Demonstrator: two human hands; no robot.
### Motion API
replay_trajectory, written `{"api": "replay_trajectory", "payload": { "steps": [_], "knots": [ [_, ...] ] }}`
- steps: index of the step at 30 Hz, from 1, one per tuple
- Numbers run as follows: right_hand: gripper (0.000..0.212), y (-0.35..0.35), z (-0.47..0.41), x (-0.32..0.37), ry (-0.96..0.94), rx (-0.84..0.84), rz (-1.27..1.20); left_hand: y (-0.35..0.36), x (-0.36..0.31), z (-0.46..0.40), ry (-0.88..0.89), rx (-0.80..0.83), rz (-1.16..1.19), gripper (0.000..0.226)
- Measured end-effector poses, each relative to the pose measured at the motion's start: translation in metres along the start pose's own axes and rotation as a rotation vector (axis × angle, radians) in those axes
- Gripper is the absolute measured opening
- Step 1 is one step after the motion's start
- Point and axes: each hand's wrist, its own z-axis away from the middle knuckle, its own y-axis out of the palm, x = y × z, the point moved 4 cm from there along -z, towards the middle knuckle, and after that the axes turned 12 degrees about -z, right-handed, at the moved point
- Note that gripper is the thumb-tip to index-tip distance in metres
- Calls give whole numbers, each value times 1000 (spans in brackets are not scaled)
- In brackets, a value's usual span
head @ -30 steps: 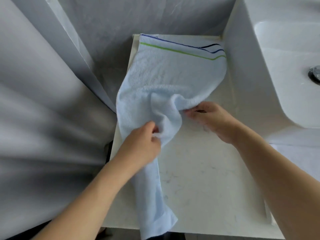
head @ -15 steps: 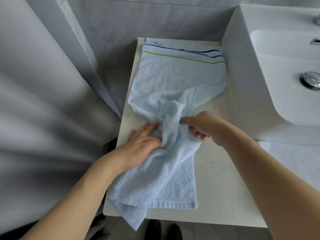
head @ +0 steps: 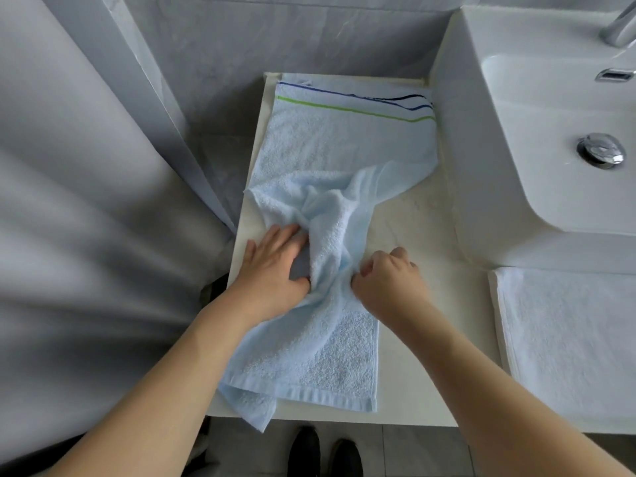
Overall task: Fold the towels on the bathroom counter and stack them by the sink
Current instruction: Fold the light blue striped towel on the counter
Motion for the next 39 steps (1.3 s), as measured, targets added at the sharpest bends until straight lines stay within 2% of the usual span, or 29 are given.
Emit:
{"api": "replay_trajectory", "payload": {
  "steps": [2, 5, 9, 11, 14, 16, 18, 20, 24, 27, 28, 31, 32, 34, 36, 39],
  "knots": [
    [20, 2, 3, 2, -39, -13, 11, 5, 1, -2, -19, 91, -30, 85],
    [15, -5, 9, -7, -53, -52, 78, 10, 10, -2, -44, 135, -133, 82],
    [25, -43, 20, -51, 74, -139, 207, 0, 38, 3, -184, 111, -199, 78],
    [25, -53, 28, -61, 74, -223, 205, -6, 33, 9, -189, 5, -213, 73],
    [38, -44, 41, -42, -70, -422, 191, -20, 8, 33, -173, -384, -43, 54],
    [50, -25, 49, -23, -205, -416, 124, -22, 5, 53, -335, -527, 12, 41],
    [62, 4, 55, -17, -260, -267, 119, -11, 12, 66, -569, -407, 26, 39],
    [69, 28, 57, -28, -239, -147, 150, -1, 12, 71, -693, -243, 66, 45],
    [70, 33, 58, -48, -287, -194, 157, 3, -8, 61, -628, -156, 62, 26],
    [73, 29, 57, -49, -294, -204, 153, 1, -23, 51, -531, -212, 142, 12],
    [73, 29, 57, -50, -294, -200, 155, 0, -25, 50, -534, -238, 197, 12],
    [75, 30, 56, -52, -289, -189, 166, 1, -29, 47, -601, -184, 206, 42],
    [75, 31, 56, -53, -287, -185, 169, 1, -31, 44, -602, -149, 168, 41],
    [76, 31, 55, -55, -289, -177, 178, 2, -37, 39, -563, -108, 130, 23],
    [77, 30, 54, -56, -288, -165, 196, 3, -42, 36, -479, -145, 254, 9],
    [79, 29, 53, -55, -281, -154, 233, 8, -41, 39, -380, -279, 673, 19]
  ]
}}
